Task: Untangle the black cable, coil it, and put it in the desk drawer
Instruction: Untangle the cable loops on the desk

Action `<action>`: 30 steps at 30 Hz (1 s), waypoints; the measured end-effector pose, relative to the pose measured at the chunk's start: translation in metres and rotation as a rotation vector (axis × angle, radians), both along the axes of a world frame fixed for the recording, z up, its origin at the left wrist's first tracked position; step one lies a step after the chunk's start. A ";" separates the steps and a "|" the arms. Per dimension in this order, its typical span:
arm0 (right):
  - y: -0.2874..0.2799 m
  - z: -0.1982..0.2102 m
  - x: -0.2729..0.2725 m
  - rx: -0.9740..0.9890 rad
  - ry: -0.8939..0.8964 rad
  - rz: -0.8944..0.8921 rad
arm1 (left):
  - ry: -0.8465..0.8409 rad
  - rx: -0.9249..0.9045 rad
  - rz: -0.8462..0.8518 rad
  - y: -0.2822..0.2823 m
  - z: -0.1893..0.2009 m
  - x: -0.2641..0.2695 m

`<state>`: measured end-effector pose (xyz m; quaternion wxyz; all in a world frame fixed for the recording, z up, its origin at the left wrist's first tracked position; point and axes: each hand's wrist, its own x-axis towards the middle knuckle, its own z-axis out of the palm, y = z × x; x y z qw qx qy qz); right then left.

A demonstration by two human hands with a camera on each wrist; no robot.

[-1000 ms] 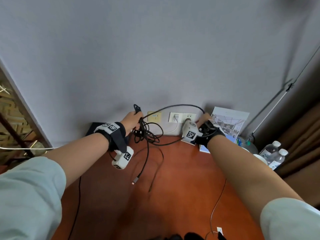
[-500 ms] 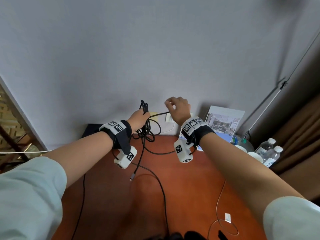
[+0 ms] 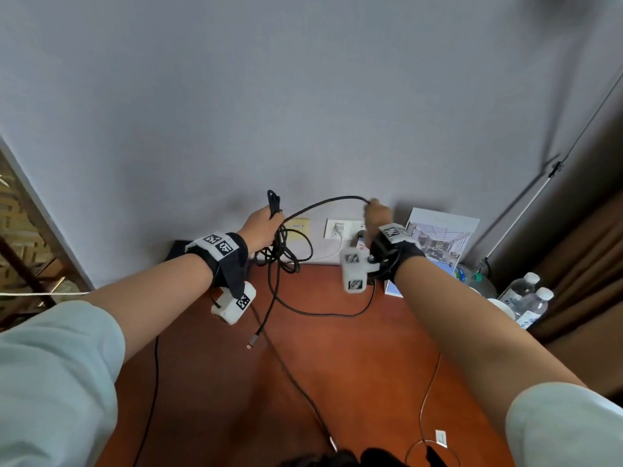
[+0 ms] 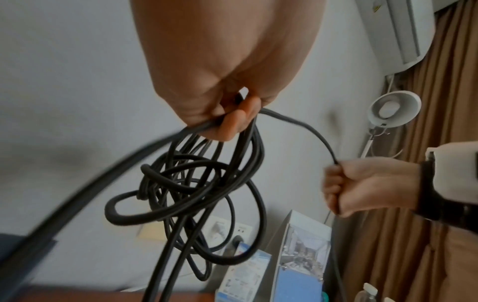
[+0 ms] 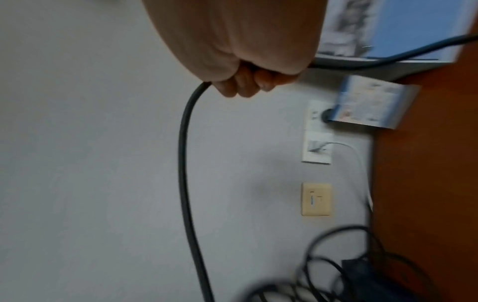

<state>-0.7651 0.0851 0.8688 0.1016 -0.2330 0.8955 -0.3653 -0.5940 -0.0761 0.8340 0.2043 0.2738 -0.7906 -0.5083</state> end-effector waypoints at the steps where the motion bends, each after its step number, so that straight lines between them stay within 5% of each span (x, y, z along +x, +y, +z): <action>1: 0.011 -0.006 -0.013 0.093 -0.035 -0.048 | -0.009 -0.012 0.024 -0.006 -0.004 0.004; 4: 0.045 -0.018 -0.030 0.332 -0.036 -0.120 | -0.057 -0.074 0.080 -0.021 -0.014 0.014; 7: 0.052 -0.031 -0.033 0.177 -0.193 -0.077 | -0.098 -0.142 0.079 -0.021 -0.015 0.016; 11: 0.015 -0.020 -0.006 0.190 -0.053 0.020 | -0.120 -0.253 0.000 -0.007 -0.005 0.004; 14: -0.016 -0.012 0.033 -0.065 -0.142 0.302 | -0.106 -0.345 -0.077 0.007 0.001 -0.008; 18: -0.030 -0.008 0.071 0.034 -0.134 0.523 | -0.033 -0.337 -0.100 0.018 0.006 -0.020; 22: -0.026 -0.006 0.055 -0.185 -0.055 0.384 | 0.009 -0.167 -0.080 0.015 0.009 -0.016; 26: -0.006 -0.005 0.016 -0.587 -0.259 -0.082 | -0.004 -0.037 0.008 -0.003 -0.003 -0.003; 30: 0.031 -0.008 -0.009 -0.348 -0.255 -0.187 | -0.076 -0.079 0.071 -0.014 -0.010 0.006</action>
